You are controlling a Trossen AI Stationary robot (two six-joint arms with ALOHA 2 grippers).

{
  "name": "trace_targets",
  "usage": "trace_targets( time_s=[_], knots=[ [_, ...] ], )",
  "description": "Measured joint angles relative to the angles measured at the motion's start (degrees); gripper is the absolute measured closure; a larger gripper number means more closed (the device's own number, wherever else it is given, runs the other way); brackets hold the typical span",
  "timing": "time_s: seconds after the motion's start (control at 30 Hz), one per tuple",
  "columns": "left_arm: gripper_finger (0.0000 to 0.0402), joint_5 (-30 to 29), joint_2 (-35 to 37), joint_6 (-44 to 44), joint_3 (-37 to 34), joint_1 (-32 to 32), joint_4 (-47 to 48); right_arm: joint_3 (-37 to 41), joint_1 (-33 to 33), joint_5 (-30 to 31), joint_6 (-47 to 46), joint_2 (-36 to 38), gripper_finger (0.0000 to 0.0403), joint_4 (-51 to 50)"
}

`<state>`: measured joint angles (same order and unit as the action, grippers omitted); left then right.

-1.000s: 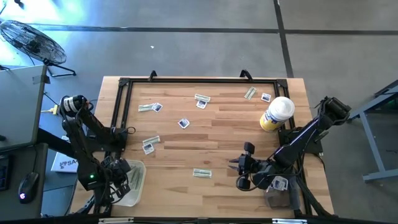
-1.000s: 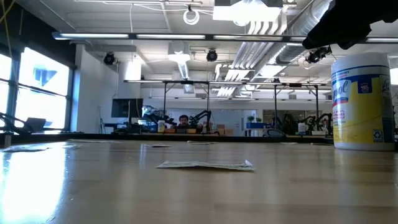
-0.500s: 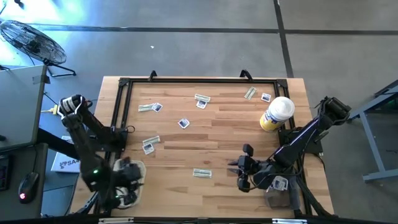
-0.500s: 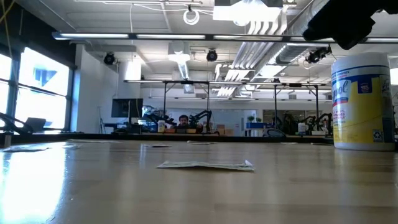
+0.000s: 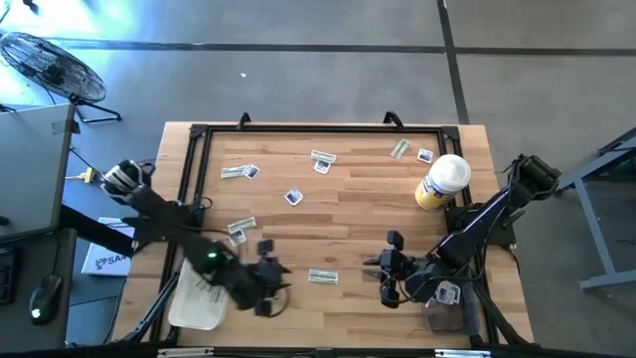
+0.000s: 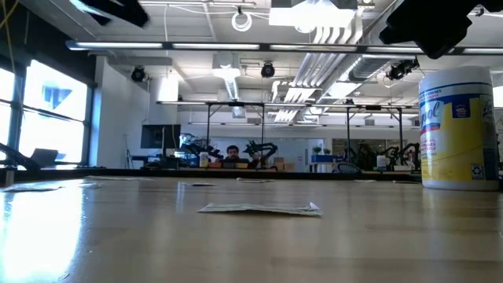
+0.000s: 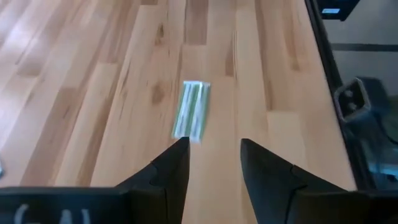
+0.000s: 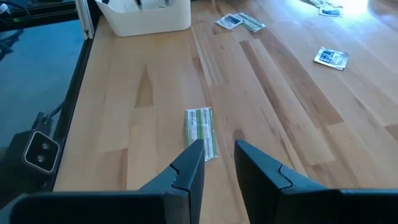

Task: Pick & Place First Aid Supplies
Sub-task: Put the green bandage into the white bin

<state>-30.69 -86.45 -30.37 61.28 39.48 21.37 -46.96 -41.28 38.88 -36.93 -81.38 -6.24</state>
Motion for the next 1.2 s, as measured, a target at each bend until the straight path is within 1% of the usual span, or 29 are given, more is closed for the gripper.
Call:
trace_targets(
  time_s=[0.1,0.2,0.37,0.53,0.77,0.93,1.0,1.2],
  knots=[
    [0.0261,3.18,-4.46,3.95,0.00,-4.12,-7.68,0.00,-0.22,0.86,-0.03,0.00,0.0320,-0.08],
    [0.0261,5.91,-9.19,5.86,0.00,-7.03,-12.44,0.00,-1.31,1.41,0.48,0.00,0.0320,-0.32],
    [0.0261,8.98,-15.74,6.50,-0.02,-9.60,-16.10,0.00,-3.73,3.21,0.41,0.00,0.0320,-0.37],
    [0.0261,10.27,-20.40,5.70,-0.02,-9.92,-18.77,0.00,-5.26,5.78,-0.11,0.00,0.0320,-0.87],
    [0.0261,6.71,-20.97,2.62,-0.02,-10.38,-16.87,0.00,-5.21,6.85,-0.31,0.00,0.0320,-1.57],
    [0.0261,9.35,-21.83,-2.28,-0.24,-12.24,-17.37,0.00,-5.22,7.49,-0.50,0.00,0.0320,-1.64],
    [0.0261,9.20,-22.10,-4.20,-1.26,-12.59,-16.45,0.00,-5.22,7.51,-0.52,0.00,0.0320,-1.68],
    [0.0261,8.84,-22.32,-4.37,-2.05,-11.99,-16.94,0.00,-5.27,7.66,-0.69,0.00,0.0320,-1.83]
  ],
)
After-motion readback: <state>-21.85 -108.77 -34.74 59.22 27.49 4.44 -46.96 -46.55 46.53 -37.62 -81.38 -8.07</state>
